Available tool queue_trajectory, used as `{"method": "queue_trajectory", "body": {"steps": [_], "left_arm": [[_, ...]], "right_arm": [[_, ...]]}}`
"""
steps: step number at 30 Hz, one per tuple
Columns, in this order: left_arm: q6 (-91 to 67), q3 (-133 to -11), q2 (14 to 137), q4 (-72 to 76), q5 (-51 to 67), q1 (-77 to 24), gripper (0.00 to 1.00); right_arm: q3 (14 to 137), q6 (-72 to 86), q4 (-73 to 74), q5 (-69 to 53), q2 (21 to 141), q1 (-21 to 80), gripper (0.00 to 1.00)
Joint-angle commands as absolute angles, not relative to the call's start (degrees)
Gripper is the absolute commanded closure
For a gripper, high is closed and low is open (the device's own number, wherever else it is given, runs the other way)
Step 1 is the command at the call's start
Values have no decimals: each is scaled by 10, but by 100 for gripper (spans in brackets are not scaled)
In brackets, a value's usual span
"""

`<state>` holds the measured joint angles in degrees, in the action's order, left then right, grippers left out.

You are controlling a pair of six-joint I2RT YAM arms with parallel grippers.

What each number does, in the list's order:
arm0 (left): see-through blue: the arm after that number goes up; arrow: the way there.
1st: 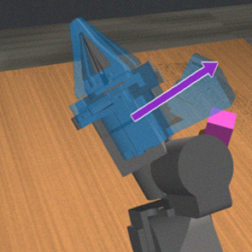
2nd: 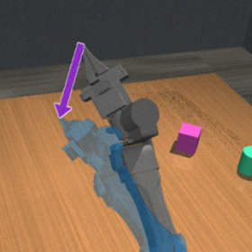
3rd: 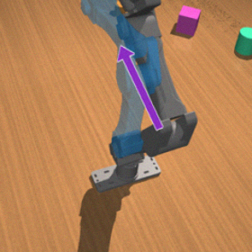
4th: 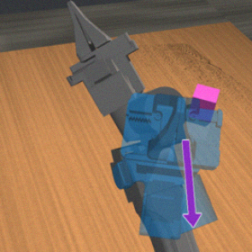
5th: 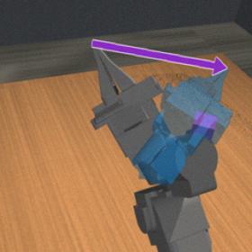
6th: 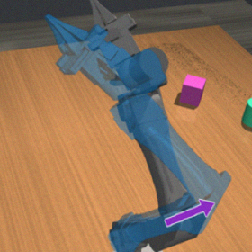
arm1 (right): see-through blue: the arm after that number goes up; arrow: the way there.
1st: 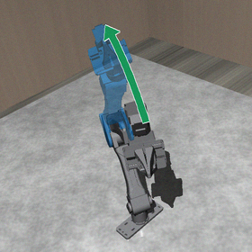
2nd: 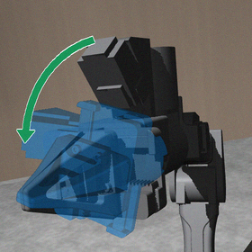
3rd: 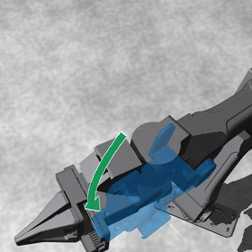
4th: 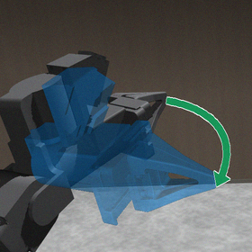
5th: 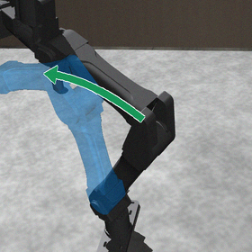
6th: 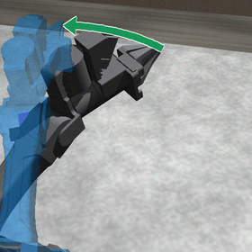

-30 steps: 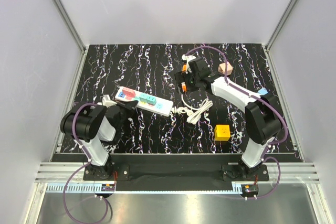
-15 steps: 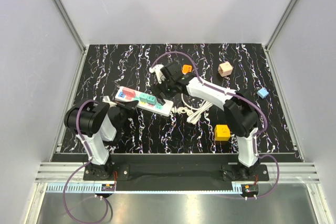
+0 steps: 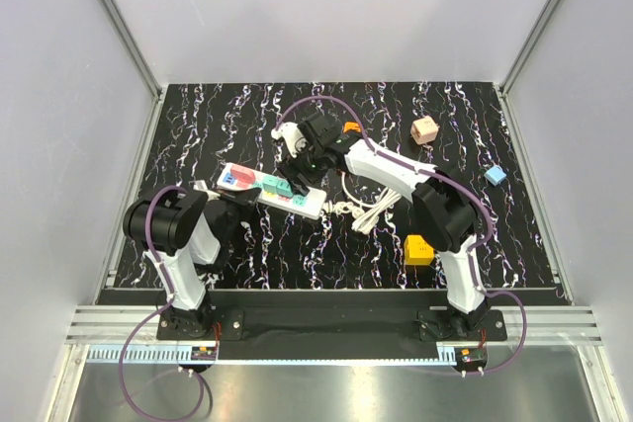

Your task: Pull the plug off the socket

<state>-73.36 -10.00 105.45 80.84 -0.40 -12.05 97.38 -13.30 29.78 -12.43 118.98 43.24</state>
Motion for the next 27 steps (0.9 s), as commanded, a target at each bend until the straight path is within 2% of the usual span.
{"method": "queue_trajectory", "body": {"steps": [1,4,5,13,15,21,22,27], "left_arm": [[-715,-81,1071,928,-30,-118,100],[-716,-78,1071,933,-21,-110,100],[-711,-78,1065,922,-19,-110,100],[-690,-83,1053,890,-8,-102,100],[-688,-87,1056,882,-5,-99,100],[-686,-91,1057,876,-3,-98,100],[-686,-92,1056,870,-3,-99,100],[-682,-105,1047,830,-3,-98,100]], "right_arm": [[1009,-134,296,-170,1201,439,18],[1021,-131,295,-185,1209,443,23],[1027,-121,297,-183,1214,444,27],[1056,-105,302,-157,1245,466,28],[1065,-100,307,-152,1254,468,33],[1088,-91,319,-138,1281,475,38],[1092,-88,321,-133,1284,475,43],[1118,-81,335,-106,1303,486,49]]}}
